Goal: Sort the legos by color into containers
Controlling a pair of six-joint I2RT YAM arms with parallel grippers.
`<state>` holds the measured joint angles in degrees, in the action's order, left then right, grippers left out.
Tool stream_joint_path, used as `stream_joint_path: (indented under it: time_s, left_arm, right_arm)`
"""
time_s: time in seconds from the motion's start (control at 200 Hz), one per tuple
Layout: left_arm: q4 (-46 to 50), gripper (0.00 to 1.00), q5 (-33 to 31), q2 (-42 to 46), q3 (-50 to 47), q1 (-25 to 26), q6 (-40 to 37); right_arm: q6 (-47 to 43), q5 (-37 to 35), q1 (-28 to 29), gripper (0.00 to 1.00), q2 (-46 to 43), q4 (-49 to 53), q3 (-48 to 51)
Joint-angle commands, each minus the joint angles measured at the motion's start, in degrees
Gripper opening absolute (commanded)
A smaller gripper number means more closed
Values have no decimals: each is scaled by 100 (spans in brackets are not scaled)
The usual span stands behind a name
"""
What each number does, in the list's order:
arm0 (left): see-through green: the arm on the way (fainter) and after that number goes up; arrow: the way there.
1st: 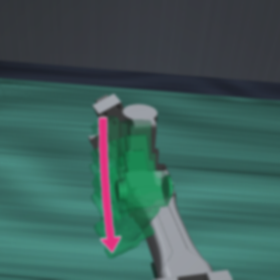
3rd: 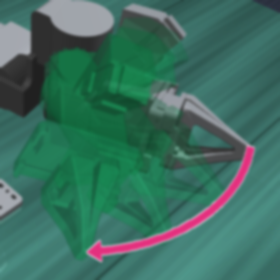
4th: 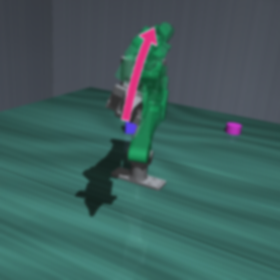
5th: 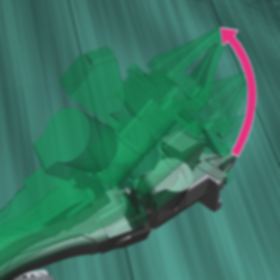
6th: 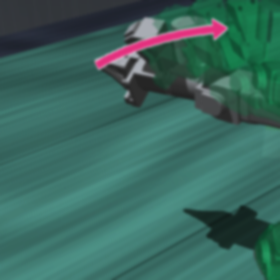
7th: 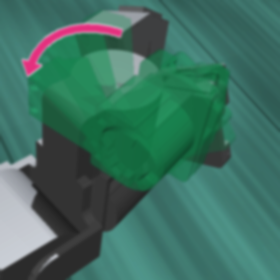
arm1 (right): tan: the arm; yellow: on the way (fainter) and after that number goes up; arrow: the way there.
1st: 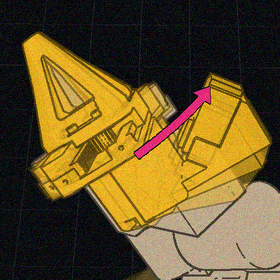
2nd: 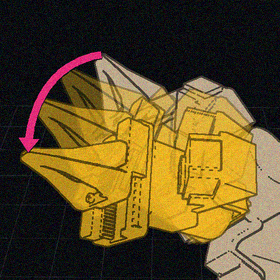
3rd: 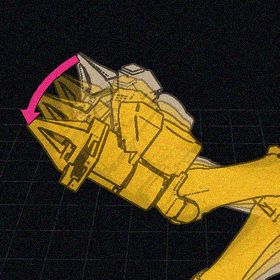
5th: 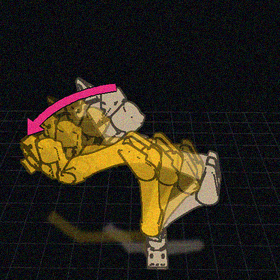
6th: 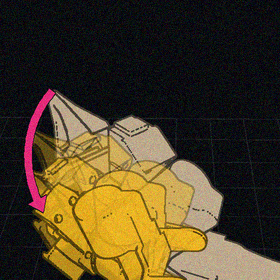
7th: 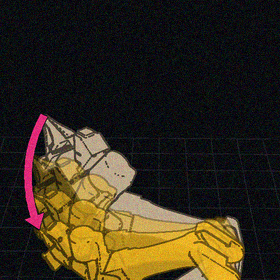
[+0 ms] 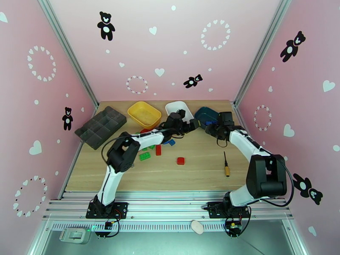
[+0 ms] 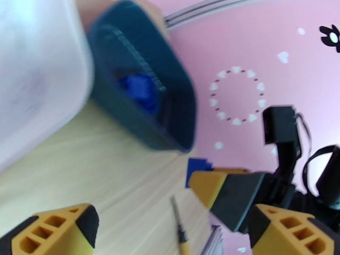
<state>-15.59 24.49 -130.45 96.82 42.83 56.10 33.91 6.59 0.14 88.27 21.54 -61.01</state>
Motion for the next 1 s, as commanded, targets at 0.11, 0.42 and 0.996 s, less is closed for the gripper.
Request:
stream_joint_path:
  time_s: [0.11, 0.42, 0.996]
  left_arm:
    - [403, 98, 417, -642, 1394, 41, 218]
    - [794, 99, -3, 360, 553, 28, -535]
    - [1709, 98, -2397, 3083, -2285, -217, -1513]
  right_arm:
    - [185, -62, -416, 46, 560, 37, -965]
    - [113, -228, -529, 69, 1188, 361, -1785]
    - [-734, -565, 973, 74, 684, 459, -1510]
